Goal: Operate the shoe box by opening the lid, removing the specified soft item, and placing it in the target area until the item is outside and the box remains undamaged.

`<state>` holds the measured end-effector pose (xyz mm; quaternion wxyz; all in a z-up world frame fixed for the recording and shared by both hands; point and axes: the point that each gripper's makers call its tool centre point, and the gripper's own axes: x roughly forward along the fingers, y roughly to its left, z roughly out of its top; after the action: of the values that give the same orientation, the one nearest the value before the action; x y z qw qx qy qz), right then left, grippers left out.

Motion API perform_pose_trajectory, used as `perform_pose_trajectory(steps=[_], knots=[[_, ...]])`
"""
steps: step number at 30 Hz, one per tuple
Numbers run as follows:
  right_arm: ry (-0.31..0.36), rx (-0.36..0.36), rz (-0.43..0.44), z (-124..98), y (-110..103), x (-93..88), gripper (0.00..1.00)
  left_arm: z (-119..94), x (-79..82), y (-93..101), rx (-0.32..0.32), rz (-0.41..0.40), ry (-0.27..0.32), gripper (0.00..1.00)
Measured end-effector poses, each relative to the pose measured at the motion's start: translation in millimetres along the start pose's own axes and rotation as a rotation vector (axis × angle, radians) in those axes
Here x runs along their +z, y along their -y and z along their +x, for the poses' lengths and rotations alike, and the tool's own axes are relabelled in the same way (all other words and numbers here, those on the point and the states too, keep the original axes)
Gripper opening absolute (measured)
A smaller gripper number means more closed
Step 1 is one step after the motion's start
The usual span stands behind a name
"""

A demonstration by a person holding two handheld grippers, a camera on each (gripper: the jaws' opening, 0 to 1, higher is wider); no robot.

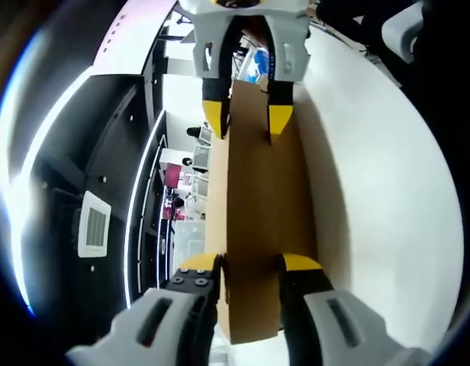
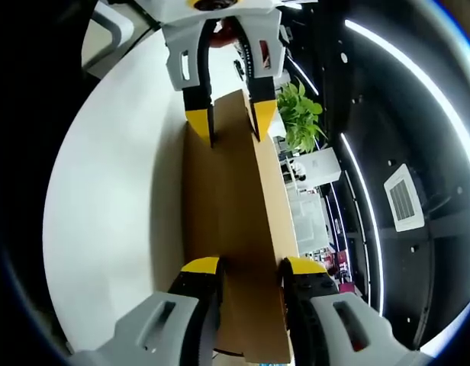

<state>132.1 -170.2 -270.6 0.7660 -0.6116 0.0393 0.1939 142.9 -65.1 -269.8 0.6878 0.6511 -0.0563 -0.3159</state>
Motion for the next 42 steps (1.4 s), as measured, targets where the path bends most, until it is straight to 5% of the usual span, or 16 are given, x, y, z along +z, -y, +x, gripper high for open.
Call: perform_pose_trajectory(steps=[5,10,27,36,42], knots=[[0.001,-0.001,0.003,0,0,-1.3,0.31,0,0.5,-0.4,0.003,-0.013,0.008,0.3],[0.003,-0.001,0.005,0,0,-1.6,0.31,-1,3.0,-2.0,-0.022,-0.112,0.047,0.31],[0.006,0.012,0.023,-1,0,-1.3,0.31,-60,7.2,-26.1,-0.134,-0.714,0.247,0.51],[0.002,0.021,0.023,-1,0,-1.4,0.31,-100,-31.8,-14.4,-0.185,-1.057,0.201,0.65],[-0.008,0.023,0.01,-1,-1,-2.0,0.32,-131,-40.6,-6.3,-0.214,-1.238,0.194,0.82]])
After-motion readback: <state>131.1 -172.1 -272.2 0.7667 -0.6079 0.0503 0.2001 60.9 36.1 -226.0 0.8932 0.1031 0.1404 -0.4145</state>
